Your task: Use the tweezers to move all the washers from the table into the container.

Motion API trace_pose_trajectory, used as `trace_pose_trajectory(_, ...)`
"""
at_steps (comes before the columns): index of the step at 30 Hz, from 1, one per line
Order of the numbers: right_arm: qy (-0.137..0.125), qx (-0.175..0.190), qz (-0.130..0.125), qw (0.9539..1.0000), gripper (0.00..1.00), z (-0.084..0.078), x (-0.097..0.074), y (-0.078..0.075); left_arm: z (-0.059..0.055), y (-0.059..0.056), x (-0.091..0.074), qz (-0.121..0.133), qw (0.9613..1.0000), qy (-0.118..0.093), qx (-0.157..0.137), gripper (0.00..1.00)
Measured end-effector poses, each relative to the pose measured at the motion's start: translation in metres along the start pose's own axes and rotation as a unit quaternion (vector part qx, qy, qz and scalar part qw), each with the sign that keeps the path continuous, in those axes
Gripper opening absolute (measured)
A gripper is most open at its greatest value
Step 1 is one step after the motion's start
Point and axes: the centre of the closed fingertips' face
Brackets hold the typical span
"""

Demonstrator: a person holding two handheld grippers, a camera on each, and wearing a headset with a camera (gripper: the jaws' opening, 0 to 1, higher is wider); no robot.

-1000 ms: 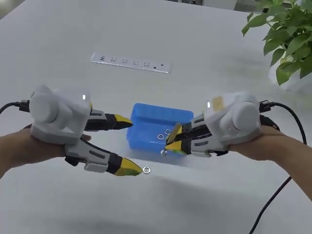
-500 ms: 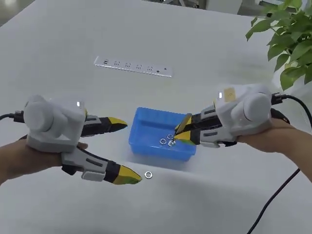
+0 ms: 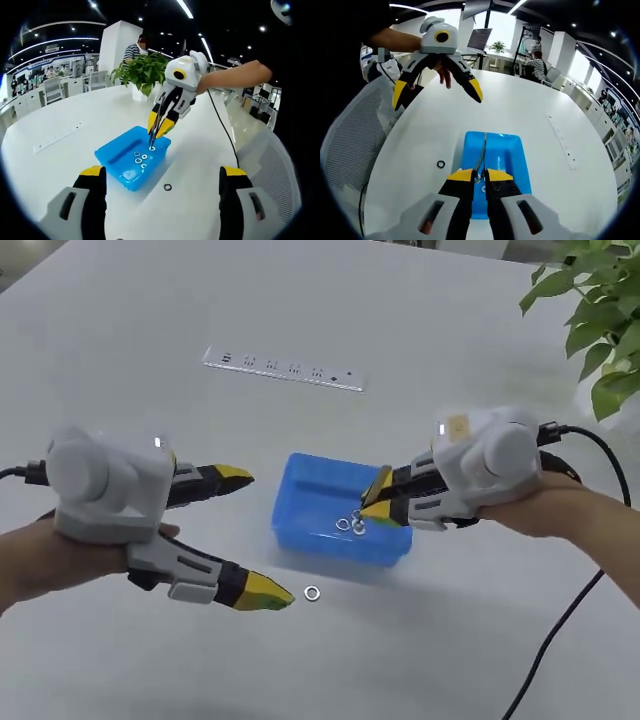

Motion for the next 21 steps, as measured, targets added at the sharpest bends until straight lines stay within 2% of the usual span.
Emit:
trace_pose_trajectory(10,0.01,0.006,0.006,0.9999,0.09,-0.014,0.01,-0.002,0.005,0.005,0.005,0.001,1.0,0.0,0.003,0.99)
trace_pose_trajectory(15,0.016,0.005,0.012,0.9998,0.09,-0.019,0.016,-0.002,0.015,0.01,0.011,-0.004,0.9999,-0.008,0.012,0.9)
trace_pose_trajectory(21,0.021,0.005,0.02,0.9996,0.09,-0.027,0.023,-0.002,0.021,0.014,0.02,-0.016,0.9995,-0.002,0.028,0.8)
Point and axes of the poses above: the centre of the closed fingertips' face, and the gripper's own axes: x roughly forward along the fingers, y roughly to its left, z roughly out of its top, and after that the axes turned 5 degrees about -y, right-handed
